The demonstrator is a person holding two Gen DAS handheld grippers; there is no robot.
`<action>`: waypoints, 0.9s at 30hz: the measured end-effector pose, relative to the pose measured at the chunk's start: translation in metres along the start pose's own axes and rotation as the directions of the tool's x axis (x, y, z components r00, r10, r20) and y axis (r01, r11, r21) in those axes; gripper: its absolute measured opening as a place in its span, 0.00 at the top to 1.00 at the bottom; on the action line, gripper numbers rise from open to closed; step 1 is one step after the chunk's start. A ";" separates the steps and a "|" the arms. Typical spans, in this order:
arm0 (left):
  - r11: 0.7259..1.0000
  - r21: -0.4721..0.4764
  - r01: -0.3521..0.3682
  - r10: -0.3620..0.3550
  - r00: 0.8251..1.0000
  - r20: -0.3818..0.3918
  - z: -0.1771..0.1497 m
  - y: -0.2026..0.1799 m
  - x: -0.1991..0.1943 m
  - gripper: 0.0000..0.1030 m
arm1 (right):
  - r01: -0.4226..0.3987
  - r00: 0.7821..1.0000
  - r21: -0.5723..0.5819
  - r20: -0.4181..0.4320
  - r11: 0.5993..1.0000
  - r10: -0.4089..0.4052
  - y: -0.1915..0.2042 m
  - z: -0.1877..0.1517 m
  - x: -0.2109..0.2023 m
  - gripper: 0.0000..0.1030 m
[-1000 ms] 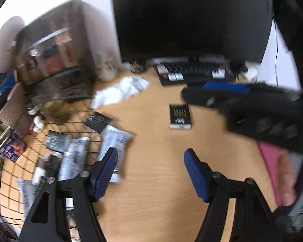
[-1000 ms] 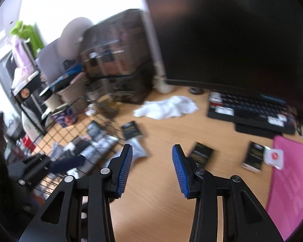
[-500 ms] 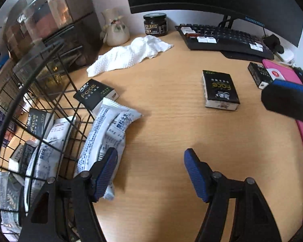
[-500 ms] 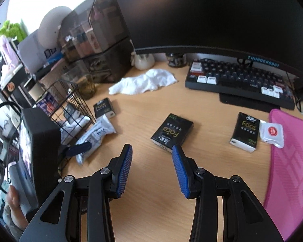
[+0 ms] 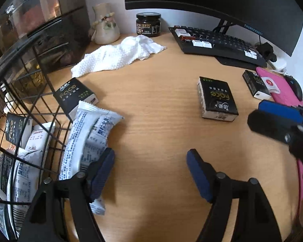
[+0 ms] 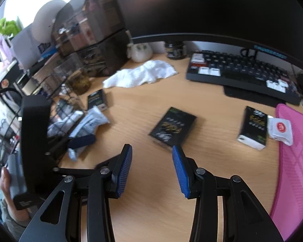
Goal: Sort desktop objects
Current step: 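Move both open tools back over the desk toward the remaining packs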
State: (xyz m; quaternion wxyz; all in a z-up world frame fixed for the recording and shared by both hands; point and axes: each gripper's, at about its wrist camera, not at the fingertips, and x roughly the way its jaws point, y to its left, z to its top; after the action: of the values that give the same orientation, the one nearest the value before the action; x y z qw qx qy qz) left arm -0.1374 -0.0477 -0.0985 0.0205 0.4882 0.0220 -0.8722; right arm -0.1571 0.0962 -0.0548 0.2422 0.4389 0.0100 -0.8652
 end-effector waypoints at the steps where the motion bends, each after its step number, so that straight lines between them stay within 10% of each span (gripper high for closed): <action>1: 1.000 0.004 0.000 0.000 1.000 0.002 0.001 -0.001 0.001 0.22 | 0.010 1.000 0.016 -0.006 1.000 -0.010 -0.005 0.000 0.002 0.59; 16: 0.983 0.059 0.175 -0.175 0.985 -0.005 0.008 -0.043 0.003 0.18 | 0.030 1.000 0.031 -0.009 0.999 -0.030 -0.022 0.012 0.007 0.59; 21: 1.000 0.031 -0.008 0.005 0.996 0.086 0.011 -0.029 -0.016 0.18 | 0.037 0.999 0.037 -0.017 0.999 -0.036 -0.027 0.012 0.009 0.59; 27: 0.998 -0.054 0.042 -0.038 0.997 0.068 0.011 -0.001 -0.007 0.18 | 0.016 1.000 0.027 -0.027 0.999 -0.016 -0.022 0.011 0.017 0.59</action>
State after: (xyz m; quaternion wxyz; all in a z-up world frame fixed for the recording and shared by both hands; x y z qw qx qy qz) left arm -0.1431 -0.0469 -0.0866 0.0173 0.4576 0.0554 -0.8873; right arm -0.1830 0.1062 -0.0657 0.2290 0.4535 0.0048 -0.8613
